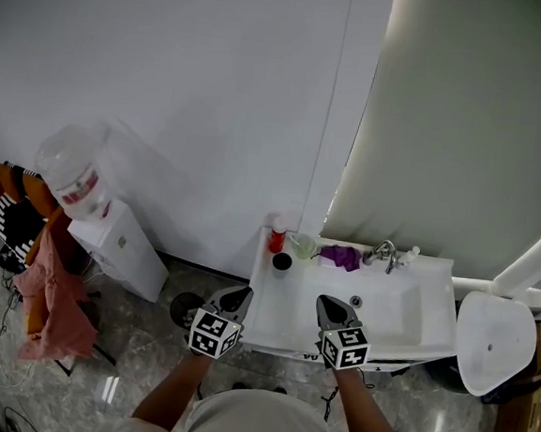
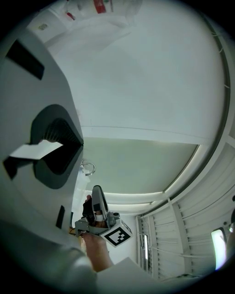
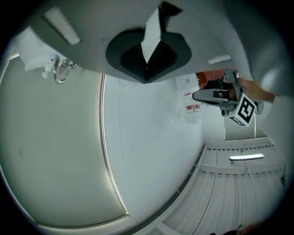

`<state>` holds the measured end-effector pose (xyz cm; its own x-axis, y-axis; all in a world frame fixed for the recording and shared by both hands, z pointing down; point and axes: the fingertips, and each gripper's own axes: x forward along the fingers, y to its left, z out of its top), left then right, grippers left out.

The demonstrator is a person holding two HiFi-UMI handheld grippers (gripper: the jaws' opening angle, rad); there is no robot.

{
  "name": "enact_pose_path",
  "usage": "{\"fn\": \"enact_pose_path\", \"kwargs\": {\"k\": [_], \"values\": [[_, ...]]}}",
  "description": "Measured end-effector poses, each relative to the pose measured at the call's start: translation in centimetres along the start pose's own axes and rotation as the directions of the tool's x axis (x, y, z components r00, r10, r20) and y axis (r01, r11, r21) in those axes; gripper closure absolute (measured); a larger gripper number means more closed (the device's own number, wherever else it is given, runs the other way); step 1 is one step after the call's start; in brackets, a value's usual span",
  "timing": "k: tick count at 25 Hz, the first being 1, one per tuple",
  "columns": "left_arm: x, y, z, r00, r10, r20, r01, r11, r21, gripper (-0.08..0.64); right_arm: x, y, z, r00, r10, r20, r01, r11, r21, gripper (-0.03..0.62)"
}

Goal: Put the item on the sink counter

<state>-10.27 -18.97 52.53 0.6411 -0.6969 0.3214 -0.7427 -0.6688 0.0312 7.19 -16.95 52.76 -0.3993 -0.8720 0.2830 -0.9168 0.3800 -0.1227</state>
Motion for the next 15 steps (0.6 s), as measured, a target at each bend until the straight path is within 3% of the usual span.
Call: {"fn": "enact_pose_path", "kwargs": {"k": [15], "values": [[1.0, -0.9, -0.2, 1.000, 0.017, -0.006, -0.017, 1.000, -0.010, 0.552, -0.6, -1.5, 0.0, 1.000, 0.011, 0.009, -0.011, 1.000, 0.001, 0.581]]}}
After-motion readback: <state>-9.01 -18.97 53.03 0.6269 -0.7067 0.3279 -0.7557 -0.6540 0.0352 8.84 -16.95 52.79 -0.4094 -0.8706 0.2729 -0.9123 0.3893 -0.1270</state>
